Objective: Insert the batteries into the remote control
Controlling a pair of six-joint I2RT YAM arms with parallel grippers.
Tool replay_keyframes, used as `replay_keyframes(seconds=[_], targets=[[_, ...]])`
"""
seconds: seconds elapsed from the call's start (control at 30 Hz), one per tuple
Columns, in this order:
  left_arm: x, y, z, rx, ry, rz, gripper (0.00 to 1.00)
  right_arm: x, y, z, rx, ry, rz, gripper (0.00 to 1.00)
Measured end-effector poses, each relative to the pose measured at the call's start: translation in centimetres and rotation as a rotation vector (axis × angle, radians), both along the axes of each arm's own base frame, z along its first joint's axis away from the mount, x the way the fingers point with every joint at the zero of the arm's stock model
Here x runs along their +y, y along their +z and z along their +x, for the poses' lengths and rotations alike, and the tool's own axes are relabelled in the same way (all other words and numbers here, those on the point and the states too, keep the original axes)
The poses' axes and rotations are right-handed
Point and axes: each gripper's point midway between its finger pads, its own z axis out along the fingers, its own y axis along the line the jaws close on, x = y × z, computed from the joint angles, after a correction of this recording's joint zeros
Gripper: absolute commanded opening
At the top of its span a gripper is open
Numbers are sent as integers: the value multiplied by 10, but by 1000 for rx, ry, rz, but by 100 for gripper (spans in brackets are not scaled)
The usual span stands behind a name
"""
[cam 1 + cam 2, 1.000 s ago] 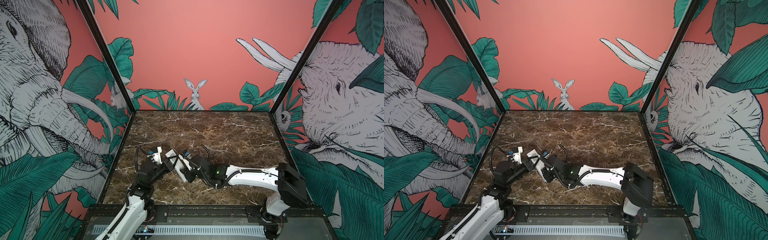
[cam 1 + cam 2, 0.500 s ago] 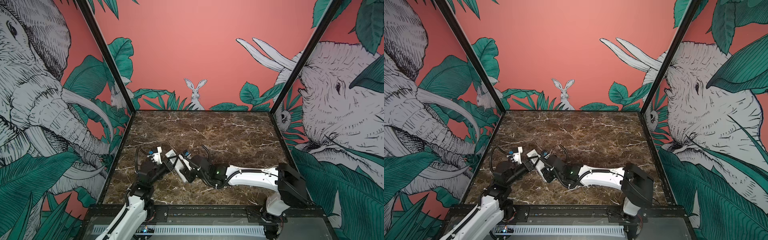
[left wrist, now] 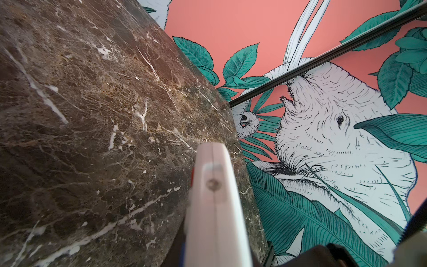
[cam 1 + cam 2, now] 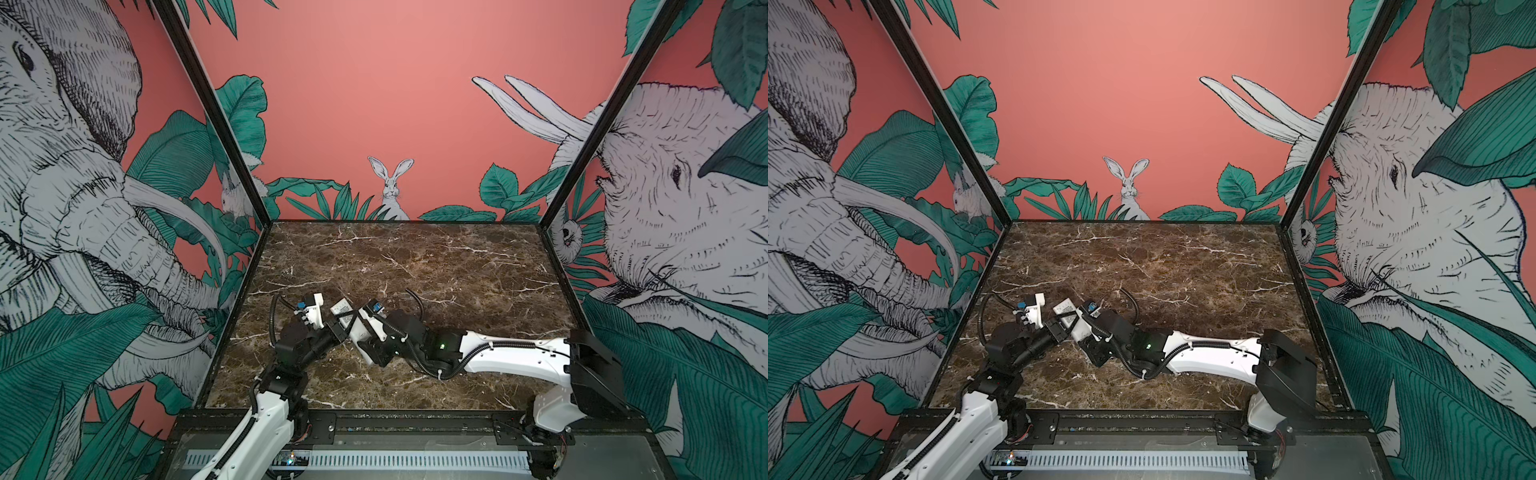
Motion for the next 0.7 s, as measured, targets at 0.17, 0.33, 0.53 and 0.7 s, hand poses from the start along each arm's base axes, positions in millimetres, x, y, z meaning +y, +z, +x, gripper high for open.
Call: replay_keyframes(seconds=[0.17, 0.33, 0.53, 0.7], targets=[[0, 0, 0, 1, 0, 0, 0, -4, 17, 1, -22, -12, 31, 50], [0, 0, 0, 0, -3, -1, 0, -11, 10, 2, -26, -27, 12, 50], [0, 2, -1, -6, -3, -4, 0, -16, 1, 4, -19, -40, -20, 48], [0, 4, -1, -16, -3, -7, 0, -19, 1, 9, 1, -63, -14, 47]])
